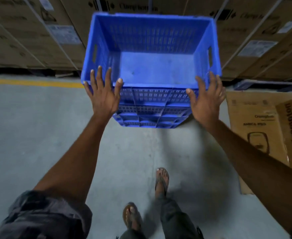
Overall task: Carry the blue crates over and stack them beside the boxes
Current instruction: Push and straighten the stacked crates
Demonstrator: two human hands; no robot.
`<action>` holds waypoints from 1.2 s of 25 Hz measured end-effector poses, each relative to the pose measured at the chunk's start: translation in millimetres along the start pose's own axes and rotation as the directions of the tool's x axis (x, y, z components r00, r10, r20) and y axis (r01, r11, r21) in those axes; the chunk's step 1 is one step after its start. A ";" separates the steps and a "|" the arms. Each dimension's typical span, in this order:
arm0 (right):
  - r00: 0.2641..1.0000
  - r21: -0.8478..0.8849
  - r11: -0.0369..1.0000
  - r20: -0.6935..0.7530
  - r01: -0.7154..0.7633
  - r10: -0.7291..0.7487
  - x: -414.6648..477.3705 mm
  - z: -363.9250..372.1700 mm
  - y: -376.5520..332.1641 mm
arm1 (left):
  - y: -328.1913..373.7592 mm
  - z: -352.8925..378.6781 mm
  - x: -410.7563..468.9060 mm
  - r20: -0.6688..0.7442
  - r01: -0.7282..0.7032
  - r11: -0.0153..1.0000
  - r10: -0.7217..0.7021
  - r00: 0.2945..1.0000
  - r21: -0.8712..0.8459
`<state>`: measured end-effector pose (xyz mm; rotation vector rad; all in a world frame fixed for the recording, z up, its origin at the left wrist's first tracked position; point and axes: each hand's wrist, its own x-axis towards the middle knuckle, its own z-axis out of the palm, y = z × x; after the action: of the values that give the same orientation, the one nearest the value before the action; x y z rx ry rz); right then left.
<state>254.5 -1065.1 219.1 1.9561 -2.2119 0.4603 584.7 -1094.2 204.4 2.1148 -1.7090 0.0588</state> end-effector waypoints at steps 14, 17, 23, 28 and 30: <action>0.851 0.037 0.964 -0.479 0.264 -0.215 -70.5 214.8 -18.0 | -48.8 182.3 -70.1 -0.425 -0.384 0.921 0.322 0.846 -0.066; 0.673 -0.015 0.938 -0.692 0.346 -0.259 -62.8 243.6 -4.7 | -44.3 214.0 -68.8 -0.590 -0.384 0.923 0.327 0.738 0.032; 0.459 -0.114 0.921 -0.840 0.372 -0.289 -44.9 266.8 -4.9 | -51.2 245.3 -58.9 -0.780 -0.417 0.909 0.247 0.575 -0.020; 0.504 -0.048 0.944 -0.836 0.327 -0.217 -59.9 284.5 -26.2 | -62.2 253.5 -69.4 -0.736 -0.449 0.888 0.238 0.634 -0.099; 0.563 0.007 0.942 -0.803 0.335 -0.194 -78.7 291.3 -23.2 | -58.2 255.6 -88.6 -0.700 -0.424 0.891 0.199 0.686 -0.163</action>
<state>313.7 -1088.6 -76.7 1.6036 -1.3008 1.2120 560.4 -1091.2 -71.2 1.2945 -1.4717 0.5489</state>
